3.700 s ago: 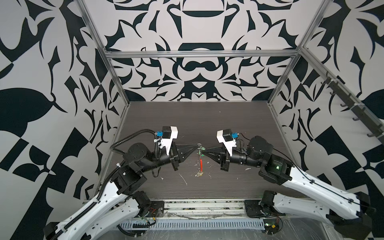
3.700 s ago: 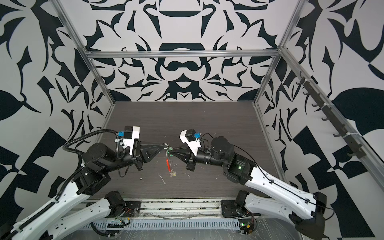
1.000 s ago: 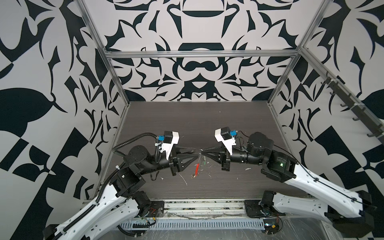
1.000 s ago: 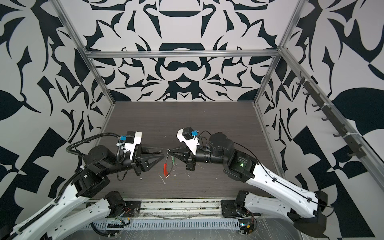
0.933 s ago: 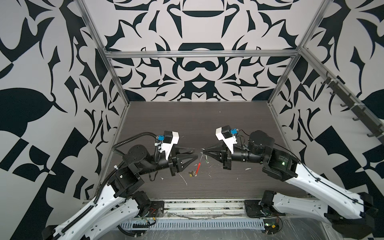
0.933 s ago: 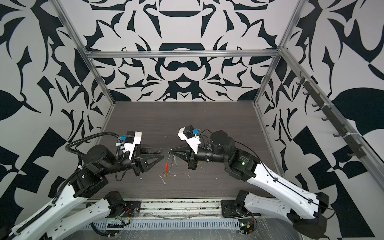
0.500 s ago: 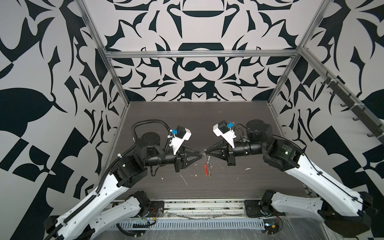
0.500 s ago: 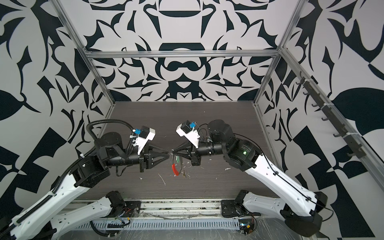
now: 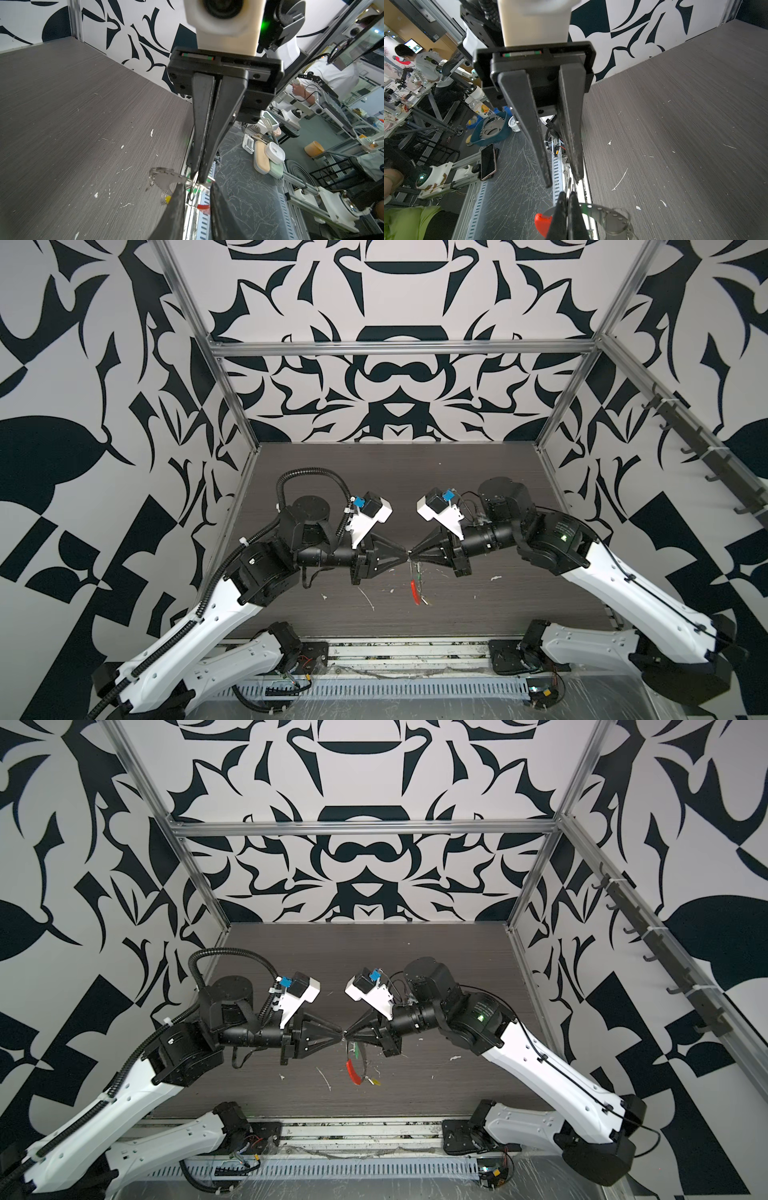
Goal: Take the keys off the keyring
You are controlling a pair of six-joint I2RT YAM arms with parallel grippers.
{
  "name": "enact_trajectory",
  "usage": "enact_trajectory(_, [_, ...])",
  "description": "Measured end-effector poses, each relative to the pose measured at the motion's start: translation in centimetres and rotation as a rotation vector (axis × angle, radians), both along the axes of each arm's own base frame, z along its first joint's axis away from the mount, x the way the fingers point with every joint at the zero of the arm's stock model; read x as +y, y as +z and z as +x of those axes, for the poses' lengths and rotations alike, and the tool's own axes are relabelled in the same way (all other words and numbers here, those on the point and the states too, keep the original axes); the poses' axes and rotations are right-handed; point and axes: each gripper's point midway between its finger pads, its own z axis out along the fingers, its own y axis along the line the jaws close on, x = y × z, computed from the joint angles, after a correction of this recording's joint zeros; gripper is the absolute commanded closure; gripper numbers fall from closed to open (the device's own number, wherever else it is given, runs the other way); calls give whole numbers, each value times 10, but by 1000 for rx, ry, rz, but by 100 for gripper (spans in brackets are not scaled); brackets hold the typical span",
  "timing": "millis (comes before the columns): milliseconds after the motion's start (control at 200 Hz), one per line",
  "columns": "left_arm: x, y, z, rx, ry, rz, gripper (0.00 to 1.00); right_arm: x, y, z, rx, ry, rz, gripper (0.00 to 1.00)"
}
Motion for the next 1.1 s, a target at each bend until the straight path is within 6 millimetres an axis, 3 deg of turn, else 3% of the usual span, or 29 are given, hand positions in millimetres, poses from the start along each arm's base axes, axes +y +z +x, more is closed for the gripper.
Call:
enact_trajectory(205, [-3, -4, 0, 14, -13, 10, 85, 0, -1, 0, 3, 0, -3, 100])
enact_trajectory(300, [-3, -4, 0, 16, -12, 11, 100, 0, -1, -1, 7, 3, -3, 100])
enact_trajectory(485, [-3, -3, 1, 12, -6, 10, 100, 0, 0, 0, 18, 0, -1, 100])
enact_trajectory(610, [0, 1, 3, -15, 17, -14, 100, 1, 5, 4, 15, -22, 17, 72])
enact_trajectory(740, [7, 4, 3, -52, 51, -50, 100, -3, 14, 10, -61, -74, 81, 58])
enact_trajectory(940, [17, 10, 3, -113, 100, -140, 100, -19, 20, 10, -151, -161, 210, 54])
enact_trajectory(1105, [19, 17, 4, -147, 118, -207, 100, -13, 19, 13, -162, -176, 281, 54])
